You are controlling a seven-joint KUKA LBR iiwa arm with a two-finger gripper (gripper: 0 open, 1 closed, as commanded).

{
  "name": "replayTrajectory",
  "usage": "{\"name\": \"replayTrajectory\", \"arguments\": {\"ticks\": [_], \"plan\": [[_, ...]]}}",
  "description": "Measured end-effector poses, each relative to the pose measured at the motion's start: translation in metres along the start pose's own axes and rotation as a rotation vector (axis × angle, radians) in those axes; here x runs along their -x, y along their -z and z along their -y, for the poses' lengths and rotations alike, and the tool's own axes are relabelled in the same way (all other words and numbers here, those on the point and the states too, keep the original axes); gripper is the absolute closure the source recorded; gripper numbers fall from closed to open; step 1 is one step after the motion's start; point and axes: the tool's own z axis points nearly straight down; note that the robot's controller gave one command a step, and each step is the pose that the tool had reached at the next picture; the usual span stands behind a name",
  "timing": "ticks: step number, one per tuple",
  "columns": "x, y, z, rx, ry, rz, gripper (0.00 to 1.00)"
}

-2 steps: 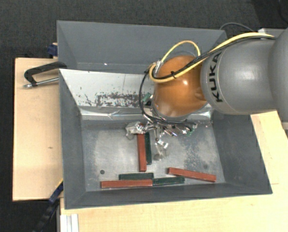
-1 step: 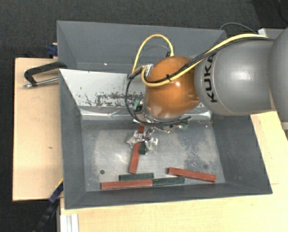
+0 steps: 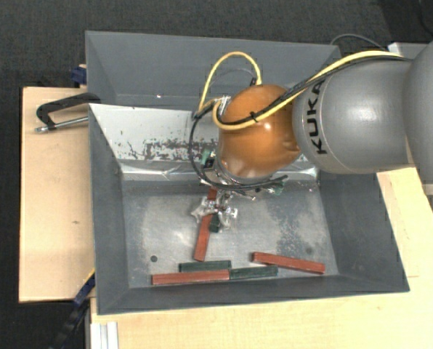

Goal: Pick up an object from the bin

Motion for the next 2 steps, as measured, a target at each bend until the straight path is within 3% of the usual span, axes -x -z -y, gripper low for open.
{"name": "replayTrajectory", "arguments": {"ticks": [2], "plan": [[0.0003, 0.0056, 0.0, 0.001, -0.001, -0.001, 1.0]]}}
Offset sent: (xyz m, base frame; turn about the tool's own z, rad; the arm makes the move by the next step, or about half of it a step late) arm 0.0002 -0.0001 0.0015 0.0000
